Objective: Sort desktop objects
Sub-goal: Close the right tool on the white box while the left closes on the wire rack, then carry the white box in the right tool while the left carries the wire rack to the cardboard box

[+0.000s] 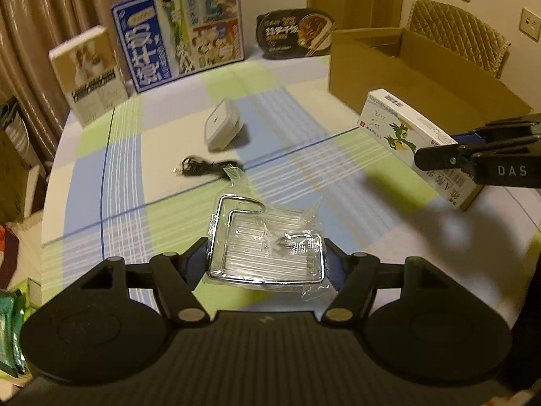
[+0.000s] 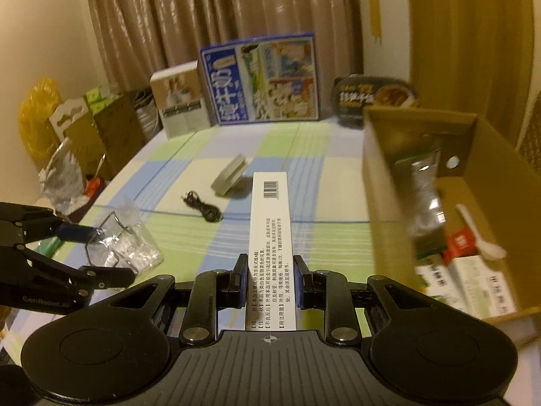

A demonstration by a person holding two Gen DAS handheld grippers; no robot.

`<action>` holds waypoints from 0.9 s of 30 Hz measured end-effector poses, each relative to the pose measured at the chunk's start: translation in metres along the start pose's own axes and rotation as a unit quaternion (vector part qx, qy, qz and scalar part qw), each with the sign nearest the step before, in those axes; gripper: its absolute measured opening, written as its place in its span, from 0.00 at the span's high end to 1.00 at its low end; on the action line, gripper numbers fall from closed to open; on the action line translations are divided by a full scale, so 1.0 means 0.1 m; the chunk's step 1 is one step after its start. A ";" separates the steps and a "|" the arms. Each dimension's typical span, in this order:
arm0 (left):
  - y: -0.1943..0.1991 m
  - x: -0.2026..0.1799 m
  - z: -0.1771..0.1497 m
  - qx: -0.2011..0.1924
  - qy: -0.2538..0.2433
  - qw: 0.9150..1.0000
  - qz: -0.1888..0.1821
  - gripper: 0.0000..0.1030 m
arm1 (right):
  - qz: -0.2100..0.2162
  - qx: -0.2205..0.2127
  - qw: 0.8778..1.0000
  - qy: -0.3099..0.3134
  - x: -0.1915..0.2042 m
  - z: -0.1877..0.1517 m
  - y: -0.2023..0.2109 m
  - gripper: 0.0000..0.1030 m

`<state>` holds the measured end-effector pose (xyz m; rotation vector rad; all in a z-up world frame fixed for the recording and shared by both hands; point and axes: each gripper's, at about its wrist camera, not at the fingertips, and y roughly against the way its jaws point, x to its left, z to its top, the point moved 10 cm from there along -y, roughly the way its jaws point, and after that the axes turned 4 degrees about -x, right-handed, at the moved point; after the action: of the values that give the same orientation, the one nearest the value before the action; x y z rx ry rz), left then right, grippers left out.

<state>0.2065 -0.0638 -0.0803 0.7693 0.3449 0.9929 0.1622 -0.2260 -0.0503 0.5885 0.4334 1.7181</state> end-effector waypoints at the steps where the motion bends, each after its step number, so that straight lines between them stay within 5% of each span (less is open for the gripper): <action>1: 0.03 -0.06 0.04 -0.002 -0.003 1.000 0.000 0.37 | -0.001 -0.005 1.000 -0.003 -0.02 0.03 0.07 0.78; 27: 0.36 -1.51 0.87 -0.041 0.005 0.998 -0.043 0.37 | -0.080 -0.083 0.993 -0.034 -1.10 0.35 1.25 0.78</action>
<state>0.1566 -0.2171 -0.0060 0.6693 0.3405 0.9249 0.1034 -0.3617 0.0331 0.4769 0.2785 1.5583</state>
